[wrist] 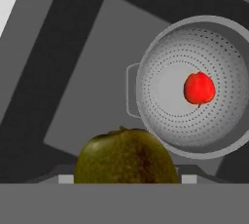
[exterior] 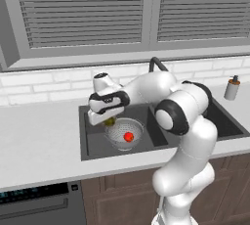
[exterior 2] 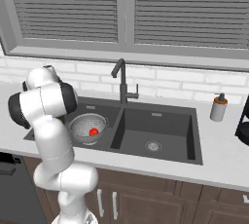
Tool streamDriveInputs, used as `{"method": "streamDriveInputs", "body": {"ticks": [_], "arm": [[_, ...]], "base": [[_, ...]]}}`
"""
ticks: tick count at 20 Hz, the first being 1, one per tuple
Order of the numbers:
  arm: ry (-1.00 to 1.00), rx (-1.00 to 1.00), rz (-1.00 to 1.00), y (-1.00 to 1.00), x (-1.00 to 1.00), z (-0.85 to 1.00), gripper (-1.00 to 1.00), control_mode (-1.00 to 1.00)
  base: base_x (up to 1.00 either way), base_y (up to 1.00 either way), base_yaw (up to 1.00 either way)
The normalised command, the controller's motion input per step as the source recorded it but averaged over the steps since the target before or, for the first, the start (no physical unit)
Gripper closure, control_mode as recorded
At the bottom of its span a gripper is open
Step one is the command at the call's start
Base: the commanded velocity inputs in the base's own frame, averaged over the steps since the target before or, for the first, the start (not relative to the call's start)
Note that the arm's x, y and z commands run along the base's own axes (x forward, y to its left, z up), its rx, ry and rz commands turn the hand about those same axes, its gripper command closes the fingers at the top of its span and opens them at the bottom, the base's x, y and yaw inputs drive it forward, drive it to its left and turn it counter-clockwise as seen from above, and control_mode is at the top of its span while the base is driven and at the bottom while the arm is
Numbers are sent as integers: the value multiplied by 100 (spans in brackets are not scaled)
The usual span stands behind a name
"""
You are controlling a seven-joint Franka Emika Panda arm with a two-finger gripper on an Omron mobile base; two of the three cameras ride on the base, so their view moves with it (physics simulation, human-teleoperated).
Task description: Put the colander in the sink, put the apple, kiwi in the colander, and turn on the sink faucet and pour water over the colander.
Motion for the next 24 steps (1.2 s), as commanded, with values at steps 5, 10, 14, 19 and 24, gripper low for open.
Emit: {"method": "streamDriveInputs", "body": {"ticks": [5, 10, 14, 19, 24], "arm": [[0, 2, 0, -47, 60, -82, 100, -100], [0, 2, 0, -18, 63, -72, 100, -100], [0, 2, 0, 0, 52, -37, 100, -100], [0, 0, 0, -11, 41, -54, 100, -100], [0, 0, 0, -37, 14, -63, 100, -100]], "base": [[0, 0, 0], [0, 0, 0], [0, 0, 0], [0, 0, 0], [0, 0, 0]]}}
